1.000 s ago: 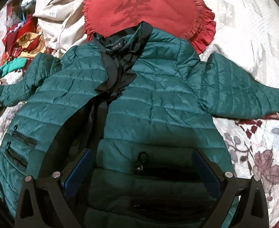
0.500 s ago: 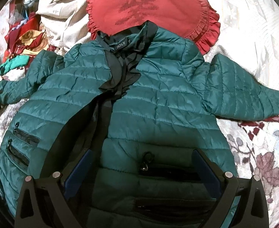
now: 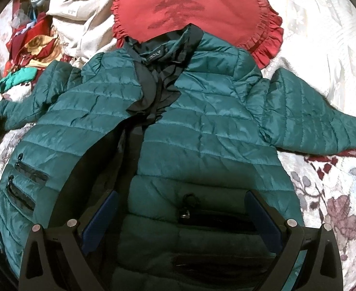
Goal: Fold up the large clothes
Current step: 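Grasp the jacket sleeve nearest the left tool and lift it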
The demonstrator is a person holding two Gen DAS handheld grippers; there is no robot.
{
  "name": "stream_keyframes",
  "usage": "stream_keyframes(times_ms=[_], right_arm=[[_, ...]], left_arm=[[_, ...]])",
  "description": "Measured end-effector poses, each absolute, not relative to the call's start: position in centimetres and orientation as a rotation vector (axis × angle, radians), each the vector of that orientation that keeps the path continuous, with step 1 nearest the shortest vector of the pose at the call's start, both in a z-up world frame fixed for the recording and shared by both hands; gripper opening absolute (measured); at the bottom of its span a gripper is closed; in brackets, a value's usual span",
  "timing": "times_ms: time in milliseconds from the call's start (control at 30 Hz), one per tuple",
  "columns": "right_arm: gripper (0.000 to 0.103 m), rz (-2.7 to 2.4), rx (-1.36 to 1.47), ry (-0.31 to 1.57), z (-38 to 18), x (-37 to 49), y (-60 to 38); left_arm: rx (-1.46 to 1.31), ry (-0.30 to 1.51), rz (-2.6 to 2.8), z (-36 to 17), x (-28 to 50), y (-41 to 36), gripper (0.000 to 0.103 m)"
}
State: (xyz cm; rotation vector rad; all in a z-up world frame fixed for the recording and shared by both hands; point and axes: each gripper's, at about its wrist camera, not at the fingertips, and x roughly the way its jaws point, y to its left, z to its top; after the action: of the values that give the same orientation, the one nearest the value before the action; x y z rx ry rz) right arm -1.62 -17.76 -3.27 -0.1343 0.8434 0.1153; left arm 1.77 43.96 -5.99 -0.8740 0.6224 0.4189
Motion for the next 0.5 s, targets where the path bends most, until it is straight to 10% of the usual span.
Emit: stream_keyframes(times_ms=[500], right_arm=[[0.103,0.013,-0.076,0.875,-2.7,-3.6,-24.0]], left_arm=[[-0.61,0.459,0.236,10.5,1.1,31.0,0.011]])
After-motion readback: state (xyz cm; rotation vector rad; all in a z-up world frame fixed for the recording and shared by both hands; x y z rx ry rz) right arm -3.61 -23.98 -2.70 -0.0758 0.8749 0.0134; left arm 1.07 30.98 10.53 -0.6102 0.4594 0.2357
